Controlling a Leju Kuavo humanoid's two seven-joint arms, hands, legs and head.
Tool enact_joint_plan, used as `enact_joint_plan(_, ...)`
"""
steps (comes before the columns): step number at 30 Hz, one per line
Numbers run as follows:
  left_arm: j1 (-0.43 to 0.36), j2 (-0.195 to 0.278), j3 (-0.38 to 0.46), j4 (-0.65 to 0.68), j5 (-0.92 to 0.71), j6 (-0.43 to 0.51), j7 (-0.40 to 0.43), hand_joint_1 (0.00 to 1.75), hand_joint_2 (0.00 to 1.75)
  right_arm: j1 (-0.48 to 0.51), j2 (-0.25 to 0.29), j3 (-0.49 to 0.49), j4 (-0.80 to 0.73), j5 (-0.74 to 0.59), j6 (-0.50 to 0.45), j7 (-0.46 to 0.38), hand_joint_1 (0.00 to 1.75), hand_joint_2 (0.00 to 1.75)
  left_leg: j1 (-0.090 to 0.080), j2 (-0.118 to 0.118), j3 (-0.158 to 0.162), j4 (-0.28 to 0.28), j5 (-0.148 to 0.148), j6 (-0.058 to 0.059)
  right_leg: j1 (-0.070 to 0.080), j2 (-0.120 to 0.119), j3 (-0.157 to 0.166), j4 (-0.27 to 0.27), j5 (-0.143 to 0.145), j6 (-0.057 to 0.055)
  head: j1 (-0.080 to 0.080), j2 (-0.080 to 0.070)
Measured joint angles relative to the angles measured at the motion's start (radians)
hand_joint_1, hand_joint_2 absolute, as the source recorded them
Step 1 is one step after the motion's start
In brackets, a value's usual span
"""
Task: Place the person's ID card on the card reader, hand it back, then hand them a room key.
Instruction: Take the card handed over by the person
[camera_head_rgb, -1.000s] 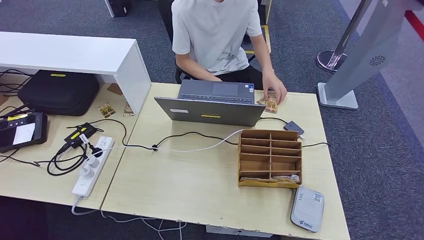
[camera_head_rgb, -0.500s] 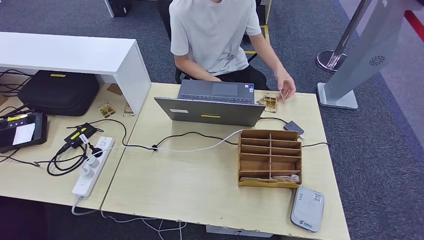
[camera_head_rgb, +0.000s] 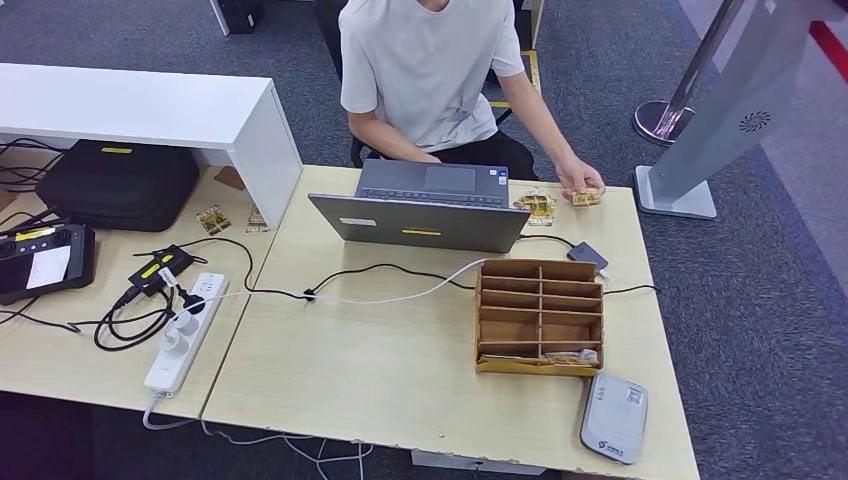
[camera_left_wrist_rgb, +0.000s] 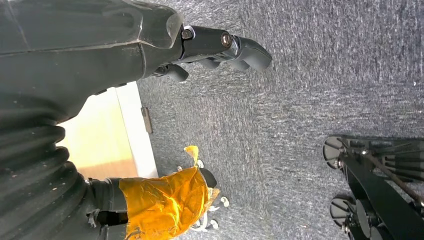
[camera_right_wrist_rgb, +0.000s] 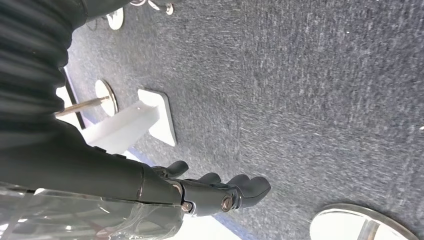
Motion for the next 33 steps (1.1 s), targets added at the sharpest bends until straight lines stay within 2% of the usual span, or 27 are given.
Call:
enact_joint_plan(10,0.0,0.001,-0.009,0.0,-0.009,-0.01,-0.001,0.0,1.75,-0.001,-0.032,-0.006,0.017,0.001,-0.044,-0.023,0.0,1.75,0.0,0.0,0.0,0.0,0.0,0.0,0.0,0.0,0.0,0.0,0.0,0.0,0.0,0.0)
enact_joint_plan(11,0.0,0.002,-0.011,0.0,-0.012,-0.014,-0.005,0.0,1.75,-0.001,-0.05,-0.007,0.023,-0.012,-0.043,-0.035,0.0,1.75,-0.001,0.0,0.0,0.0,0.0,0.0,0.0,0.0,0.0,0.0,0.0,0.0,0.0,0.0)
enact_joint_plan(13,0.0,0.014,-0.021,0.0,-0.022,-0.027,-0.015,0.0,1.75,0.001,-0.157,-0.023,0.05,-0.089,-0.033,-0.105,0.0,1.75,-0.004,0.0,0.0,0.001,0.0,0.001,-0.003,0.0,0.0,0.0,0.0,0.001,0.0,0.0)
enact_joint_plan(15,0.0,0.027,-0.032,0.0,-0.029,-0.04,-0.023,0.0,1.75,0.007,-0.3,-0.046,0.077,-0.186,-0.027,-0.197,0.0,1.75,-0.007,0.0,0.0,0.001,-0.001,0.003,-0.006,0.0,0.0,0.0,0.0,0.002,0.0,0.0)
enact_joint_plan(22,-0.003,0.037,-0.039,0.0,-0.032,-0.045,-0.024,0.0,1.75,-0.024,-0.656,-0.062,0.093,-0.383,-0.038,-0.463,0.0,1.75,-0.012,0.004,0.0,0.001,-0.002,0.01,-0.01,0.002,-0.001,0.001,0.002,0.005,-0.003,0.0)
enact_joint_plan(25,-0.003,0.035,-0.04,0.0,-0.025,-0.044,-0.024,0.0,1.75,-0.07,-0.784,-0.046,0.072,-0.391,-0.021,-0.508,0.0,1.75,-0.012,0.005,0.0,0.001,-0.001,0.011,-0.01,0.002,-0.001,0.001,0.002,0.005,-0.003,0.0)
enact_joint_plan(27,-0.006,0.032,-0.04,0.0,-0.021,-0.043,-0.024,0.0,1.75,-0.057,-0.859,-0.038,0.004,-0.362,-0.023,-0.455,0.0,1.75,-0.012,0.003,0.0,0.001,-0.001,0.012,-0.01,0.0,0.0,0.001,0.002,0.005,-0.003,0.0)
enact_joint_plan(29,-0.009,0.029,-0.041,0.0,-0.018,-0.041,-0.025,0.0,1.75,0.03,-0.92,-0.074,-0.15,-0.266,-0.024,-0.308,0.0,1.75,-0.011,0.001,-0.001,0.001,0.0,0.013,-0.009,-0.003,0.0,0.001,0.002,0.006,-0.003,0.0)
enact_joint_plan(31,-0.008,0.023,-0.044,0.0,-0.015,-0.038,-0.026,0.0,1.75,0.12,-0.948,-0.191,-0.375,-0.04,0.056,-0.151,0.0,1.75,-0.008,0.003,-0.002,0.001,0.001,0.013,-0.006,0.0,0.0,0.001,0.003,0.004,-0.002,0.0)
enact_joint_plan(33,-0.011,0.015,-0.049,0.001,-0.012,-0.036,-0.031,0.0,1.75,0.145,-0.94,-0.348,-0.602,0.25,0.229,-0.084,0.0,1.75,-0.007,0.01,-0.002,0.001,0.0,0.013,-0.005,0.007,-0.003,0.001,0.005,0.003,-0.003,0.0)
